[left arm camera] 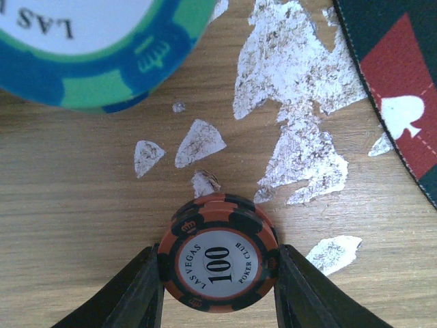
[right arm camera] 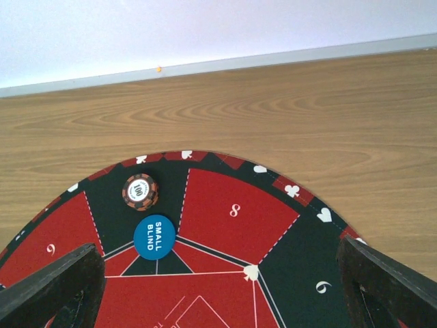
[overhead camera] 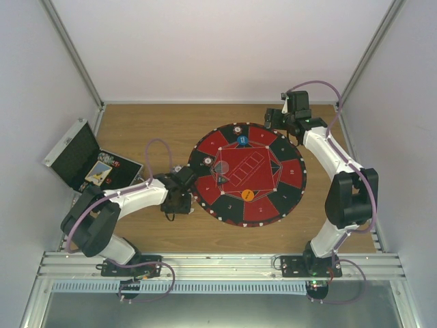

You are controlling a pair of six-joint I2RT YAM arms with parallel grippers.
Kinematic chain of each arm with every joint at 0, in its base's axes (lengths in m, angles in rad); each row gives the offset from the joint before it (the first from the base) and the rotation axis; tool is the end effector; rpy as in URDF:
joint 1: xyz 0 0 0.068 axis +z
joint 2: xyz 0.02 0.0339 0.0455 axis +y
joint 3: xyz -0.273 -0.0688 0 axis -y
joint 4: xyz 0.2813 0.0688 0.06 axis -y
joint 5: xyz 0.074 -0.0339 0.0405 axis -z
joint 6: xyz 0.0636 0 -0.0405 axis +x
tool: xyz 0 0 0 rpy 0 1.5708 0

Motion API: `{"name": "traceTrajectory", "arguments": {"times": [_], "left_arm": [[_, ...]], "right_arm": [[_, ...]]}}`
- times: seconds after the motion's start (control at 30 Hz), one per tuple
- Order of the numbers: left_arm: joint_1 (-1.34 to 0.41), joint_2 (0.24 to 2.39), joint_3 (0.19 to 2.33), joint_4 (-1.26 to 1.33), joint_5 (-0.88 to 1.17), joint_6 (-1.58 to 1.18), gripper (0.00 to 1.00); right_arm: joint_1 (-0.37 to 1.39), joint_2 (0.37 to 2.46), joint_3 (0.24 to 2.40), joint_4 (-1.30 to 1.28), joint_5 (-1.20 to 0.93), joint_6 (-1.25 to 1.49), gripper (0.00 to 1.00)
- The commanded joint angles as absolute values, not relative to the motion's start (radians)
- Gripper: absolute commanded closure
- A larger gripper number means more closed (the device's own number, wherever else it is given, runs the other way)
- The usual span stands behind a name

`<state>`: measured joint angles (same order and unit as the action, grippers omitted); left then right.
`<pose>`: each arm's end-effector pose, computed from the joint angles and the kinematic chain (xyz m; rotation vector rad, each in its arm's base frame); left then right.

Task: Distribute texas hold em gaming equipment

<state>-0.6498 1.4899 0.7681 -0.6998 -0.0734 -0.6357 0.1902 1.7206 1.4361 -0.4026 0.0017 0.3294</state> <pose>0.2171 -0.1591 0.1089 0.0128 2.9779 -0.0459 0.4458 0.0857 0.2748 0.1590 2.2670 0.2743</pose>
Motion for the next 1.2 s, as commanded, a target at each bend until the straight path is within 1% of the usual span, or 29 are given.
{"name": "traceTrajectory", "arguments": {"times": [0.0,0.1,0.53,0.7,1.0,1.17], "left_arm": [[-0.652,1.512,0.785,-0.661,-0.067,-0.624,0.68],[-0.652,1.515,0.786,-0.663,-0.069,-0.626,0.66],[-0.65,1.533,0.776,-0.685,-0.054,-0.638,0.47],[-0.635,1.536,0.759,-0.677,-0.018,-0.632,0.47],[-0.617,1.552,0.739,-0.651,0.061,-0.609,0.51],[-0.618,1.574,0.733,-0.639,0.088,-0.592,0.51]], "right_arm": [[0.18,1.737,1.44,-0.4,0.015,0.325,0.07],[0.181,1.737,1.44,-0.4,0.014,0.325,0.07],[0.181,1.734,1.438,-0.403,0.017,0.322,0.07],[0.181,1.732,1.435,-0.405,0.02,0.321,0.07],[0.18,1.729,1.434,-0.405,0.022,0.321,0.07],[0.18,1.726,1.43,-0.405,0.024,0.325,0.07]]}}
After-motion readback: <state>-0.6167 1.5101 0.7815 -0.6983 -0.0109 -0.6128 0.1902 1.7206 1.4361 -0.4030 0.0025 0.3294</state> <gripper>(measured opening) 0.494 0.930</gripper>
